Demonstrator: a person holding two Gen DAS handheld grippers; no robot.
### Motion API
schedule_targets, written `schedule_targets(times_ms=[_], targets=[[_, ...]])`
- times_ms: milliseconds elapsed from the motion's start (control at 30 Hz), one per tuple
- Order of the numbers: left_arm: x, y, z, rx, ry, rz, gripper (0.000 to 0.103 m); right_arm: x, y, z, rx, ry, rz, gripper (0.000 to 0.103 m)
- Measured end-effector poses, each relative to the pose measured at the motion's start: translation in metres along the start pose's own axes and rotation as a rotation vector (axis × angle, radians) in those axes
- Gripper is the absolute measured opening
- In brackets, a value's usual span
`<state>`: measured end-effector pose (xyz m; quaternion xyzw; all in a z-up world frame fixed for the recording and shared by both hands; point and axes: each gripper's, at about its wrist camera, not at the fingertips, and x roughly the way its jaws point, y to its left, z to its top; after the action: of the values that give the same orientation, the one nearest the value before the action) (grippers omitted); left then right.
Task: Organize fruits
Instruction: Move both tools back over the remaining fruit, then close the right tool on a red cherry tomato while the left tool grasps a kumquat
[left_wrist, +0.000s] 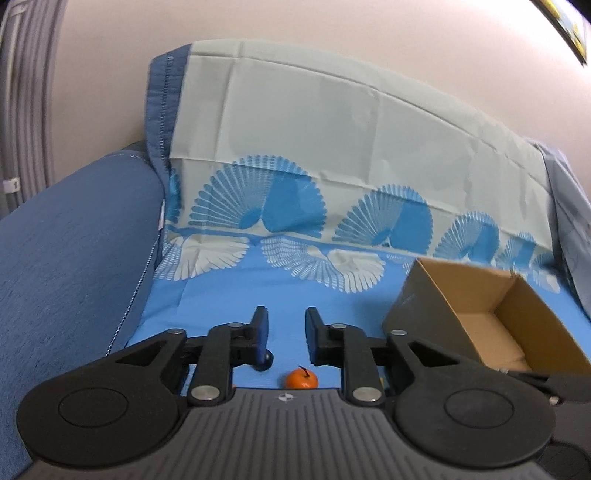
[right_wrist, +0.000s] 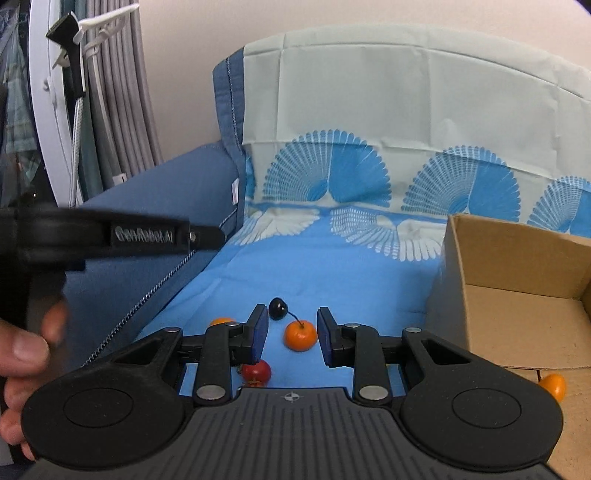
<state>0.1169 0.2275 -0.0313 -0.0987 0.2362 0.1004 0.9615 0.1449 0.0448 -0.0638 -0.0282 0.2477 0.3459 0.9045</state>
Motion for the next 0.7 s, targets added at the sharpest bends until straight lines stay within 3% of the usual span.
schedule_targets(times_ms=[133, 267, 400, 467, 700], targets=[[0.009, 0.016, 0.002, -0.077, 0.03, 0.039, 0.037, 0.015, 0.0, -0.001, -0.009, 0.046, 0.003, 0.031], [0.02, 0.036, 0.004, -0.166, 0.074, 0.101, 0.054, 0.037, -0.001, -0.006, 0.011, 0.169, 0.042, 0.031], [0.036, 0.064, 0.001, -0.307, 0.134, 0.119, 0.057, 0.055, 0.004, -0.013, 0.005, 0.244, 0.061, 0.031], [0.046, 0.076, -0.002, -0.365, 0.181, 0.131, 0.064, 0.062, 0.009, -0.015, -0.004, 0.267, 0.067, 0.033], [0.083, 0.089, -0.018, -0.426, 0.343, 0.149, 0.071, 0.089, 0.019, -0.021, -0.02, 0.33, 0.075, 0.037]])
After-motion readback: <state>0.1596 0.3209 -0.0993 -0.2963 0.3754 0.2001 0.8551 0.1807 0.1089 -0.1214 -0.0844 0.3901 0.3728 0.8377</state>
